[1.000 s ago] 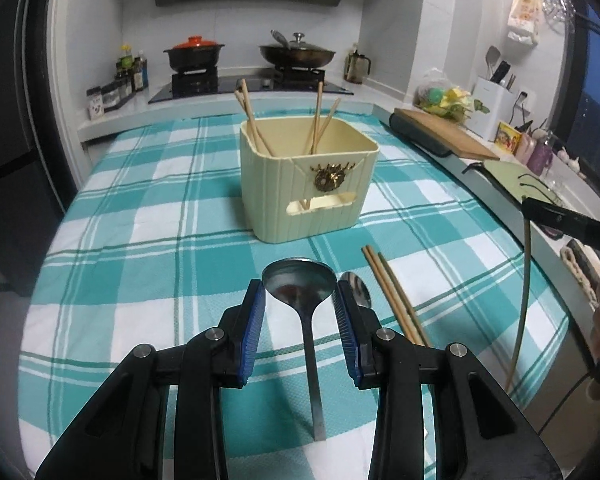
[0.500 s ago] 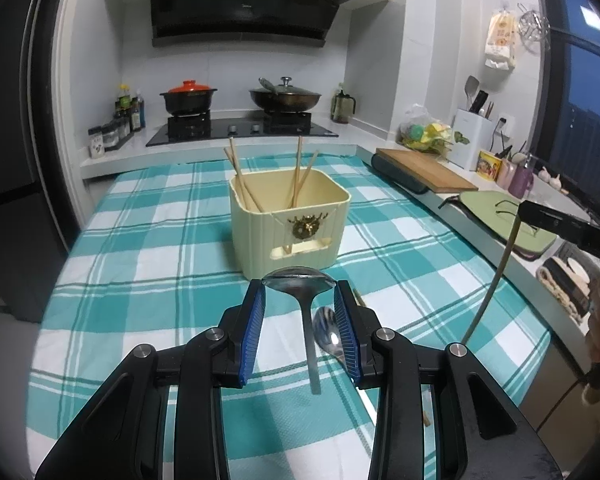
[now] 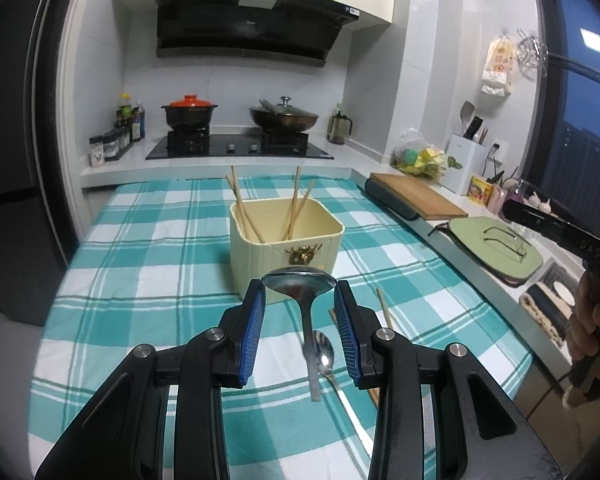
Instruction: Organize utensils
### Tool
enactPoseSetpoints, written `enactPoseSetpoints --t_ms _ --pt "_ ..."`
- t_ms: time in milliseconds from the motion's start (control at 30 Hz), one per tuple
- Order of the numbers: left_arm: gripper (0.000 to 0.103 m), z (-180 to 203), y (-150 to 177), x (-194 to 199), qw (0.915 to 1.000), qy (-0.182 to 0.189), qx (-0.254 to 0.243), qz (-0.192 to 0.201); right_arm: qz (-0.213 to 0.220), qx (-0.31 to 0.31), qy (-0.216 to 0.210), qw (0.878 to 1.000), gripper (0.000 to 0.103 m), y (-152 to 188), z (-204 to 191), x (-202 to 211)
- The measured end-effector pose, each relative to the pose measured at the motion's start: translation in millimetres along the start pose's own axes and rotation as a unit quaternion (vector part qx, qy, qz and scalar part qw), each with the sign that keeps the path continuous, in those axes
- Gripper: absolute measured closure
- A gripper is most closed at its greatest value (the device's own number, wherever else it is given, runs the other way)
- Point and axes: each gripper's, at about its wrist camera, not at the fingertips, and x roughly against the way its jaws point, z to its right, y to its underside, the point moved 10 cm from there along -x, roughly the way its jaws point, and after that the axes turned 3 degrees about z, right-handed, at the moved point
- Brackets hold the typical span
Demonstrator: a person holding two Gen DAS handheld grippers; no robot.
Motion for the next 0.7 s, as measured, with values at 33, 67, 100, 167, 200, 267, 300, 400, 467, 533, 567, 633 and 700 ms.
enactPoseSetpoints --t_ms 33,67,100,167,200,267,300,400,467,533,567,633,700 --pt "0.068 -0.6 -2.2 1.1 1.0 0.0 0.001 0.002 0.002 0.002 0.001 1.0 0.096 -2.8 0.2 -0.1" --pt "0.068 -0.1 -3.3 1.7 1.0 -0.001 0.001 0.003 0.003 0.004 0.002 1.0 0.096 -5.3 0.3 -1.1" --pt "0.068 -0.7 -4.1 2.4 1.0 -0.003 0.0 0.004 0.004 0.004 0.003 1.0 0.096 -7.4 1.0 -1.6" --pt "0.068 -1.6 -4.9 3.6 1.0 -0.003 0.001 0.005 -0.011 0.006 0.003 1.0 0.096 -6.4 3.9 -8.5" --pt "0.068 -2.0 -5.0 4.1 1.0 -0.003 0.002 0.005 -0.03 0.006 0.008 0.999 0.096 -1.2 7.7 -16.7" --pt "0.068 -2.3 -4.8 4.8 1.0 -0.003 0.004 0.006 -0.074 -0.005 0.037 0.997 0.091 15.6 24.1 -37.5" --pt "0.068 -2.5 -4.9 4.9 1.0 -0.003 0.003 0.006 -0.1 -0.016 0.038 0.994 0.076 27.8 32.0 -50.4" --pt "0.068 -3.0 -5.0 4.8 1.0 -0.002 0.004 0.007 -0.169 -0.083 0.017 0.982 0.064 74.1 59.1 -97.2" --pt "0.068 -3.4 -5.2 5.8 1.0 -0.002 0.005 0.008 -0.21 -0.106 0.036 0.971 0.064 105.0 79.3 -127.1" --pt "0.068 -4.5 -5.4 6.8 1.0 -0.004 0.004 0.008 -0.236 -0.12 0.052 0.963 0.064 129.7 95.1 -155.2" --pt "0.068 -4.9 -5.5 7.7 0.9999 -0.004 0.004 0.008 -0.25 -0.124 0.058 0.959 0.064 139.6 100.2 -167.8" --pt "0.068 -7.6 -5.0 8.6 0.9999 -0.007 0.005 0.008 -0.272 -0.123 0.067 0.952 0.066 155.5 104.2 -191.7" --pt "0.068 -9.7 -4.4 9.1 0.9999 -0.009 0.007 0.006 -0.289 -0.111 0.081 0.947 0.066 166.6 105.4 -210.0"
